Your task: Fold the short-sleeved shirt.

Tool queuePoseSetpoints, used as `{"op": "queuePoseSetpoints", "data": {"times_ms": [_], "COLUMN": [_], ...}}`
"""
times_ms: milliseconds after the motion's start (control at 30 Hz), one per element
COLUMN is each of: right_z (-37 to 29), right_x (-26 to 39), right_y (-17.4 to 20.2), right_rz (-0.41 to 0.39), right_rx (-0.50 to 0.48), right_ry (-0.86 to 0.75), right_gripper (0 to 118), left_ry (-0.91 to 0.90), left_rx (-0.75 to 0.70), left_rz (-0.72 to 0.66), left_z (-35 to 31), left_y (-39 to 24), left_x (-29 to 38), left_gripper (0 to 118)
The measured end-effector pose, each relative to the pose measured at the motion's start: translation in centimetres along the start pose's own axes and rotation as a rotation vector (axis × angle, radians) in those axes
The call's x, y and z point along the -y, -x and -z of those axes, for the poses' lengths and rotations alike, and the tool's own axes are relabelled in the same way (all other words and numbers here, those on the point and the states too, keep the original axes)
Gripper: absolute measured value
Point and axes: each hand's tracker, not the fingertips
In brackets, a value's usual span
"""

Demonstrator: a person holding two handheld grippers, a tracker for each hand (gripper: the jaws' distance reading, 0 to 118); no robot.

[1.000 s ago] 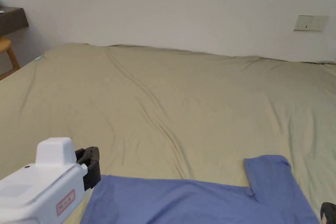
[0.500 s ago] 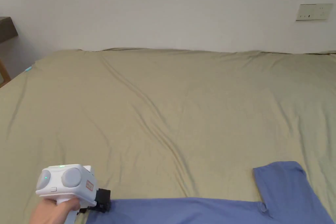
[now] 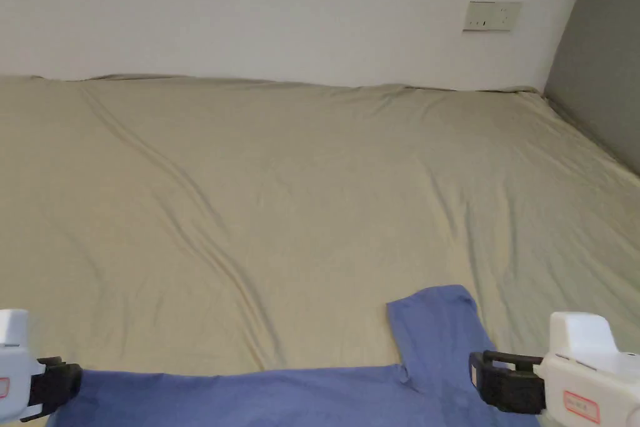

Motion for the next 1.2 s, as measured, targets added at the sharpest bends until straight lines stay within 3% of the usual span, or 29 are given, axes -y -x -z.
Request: {"op": "queuePoseSetpoints", "data": {"times_ms": [167, 267, 300, 333, 367, 400, 433, 467, 533, 567, 700, 900, 967, 1133, 1200], "right_z": [10.6, 12.7, 14.6, 14.4, 14.1, 13.7, 11.4, 10.5, 9.2, 8.8, 3.4, -6.6, -9.9, -15.1, -16.0], "right_x": [-1.0, -0.9, -0.5, -0.7, -1.2, -1.4, -0.8, -0.5, -0.2, -1.1, -1.8, 0.5, 2.2, 8.3, 11.5], "right_y": [-1.9, -2.2, -4.5, -4.8, -5.0, -5.4, -1.2, 0.4, 1.7, -0.8, -2.0, -1.9, -1.8, -1.8, -1.0], "right_rz": [-0.036, 0.033, 0.068, 0.041, 0.001, -0.035, -0.057, -0.069, -0.076, -0.032, 0.048, 0.006, -0.020, 0.015, -0.026], "right_rx": [0.114, 0.110, 0.083, 0.118, 0.114, 0.081, 0.084, 0.130, 0.079, 0.032, -0.026, -0.047, -0.026, -0.024, 0.013], "right_ry": [0.252, 0.313, 0.315, 0.283, 0.285, 0.262, 0.240, 0.226, 0.200, 0.175, 0.062, -0.015, -0.036, -0.054, -0.019], "right_gripper": [113, 87, 87, 79, 55, 10, 4, 4, 4, 4, 4, 4, 4, 4, 4], "left_ry": [-0.005, 0.006, 0.012, 0.011, 0.012, 0.014, 0.015, 0.013, 0.009, 0.006, -0.035, -0.095, -0.102, -0.099, -0.080], "left_rx": [0.043, 0.019, 0.014, 0.011, 0.012, 0.012, 0.012, 0.010, 0.012, 0.015, 0.023, 0.047, 0.050, 0.033, 0.017], "left_rz": [-0.012, -0.006, -0.006, -0.002, -0.004, -0.005, -0.007, -0.010, -0.016, -0.019, -0.041, -0.079, -0.073, -0.081, -0.083], "left_z": [0.0, 0.6, 0.7, 0.7, 0.9, 1.0, 1.0, 1.0, 1.0, 0.6, -2.0, -8.5, -10.7, -14.2, -14.6], "left_y": [-0.3, -0.5, -0.6, -0.6, -0.4, -0.4, -0.4, -0.5, -0.4, -0.4, 0.5, 2.3, 2.6, 3.6, 4.0], "left_x": [0.9, 0.9, 1.0, 1.0, 0.9, 0.9, 0.9, 0.9, 0.8, 0.8, 0.7, 2.6, 4.4, 10.4, 13.4], "left_gripper": [0, 0, 0, 0, 0, 0, 0, 0, 0, 0, 0, 0, 0, 0, 0]}}
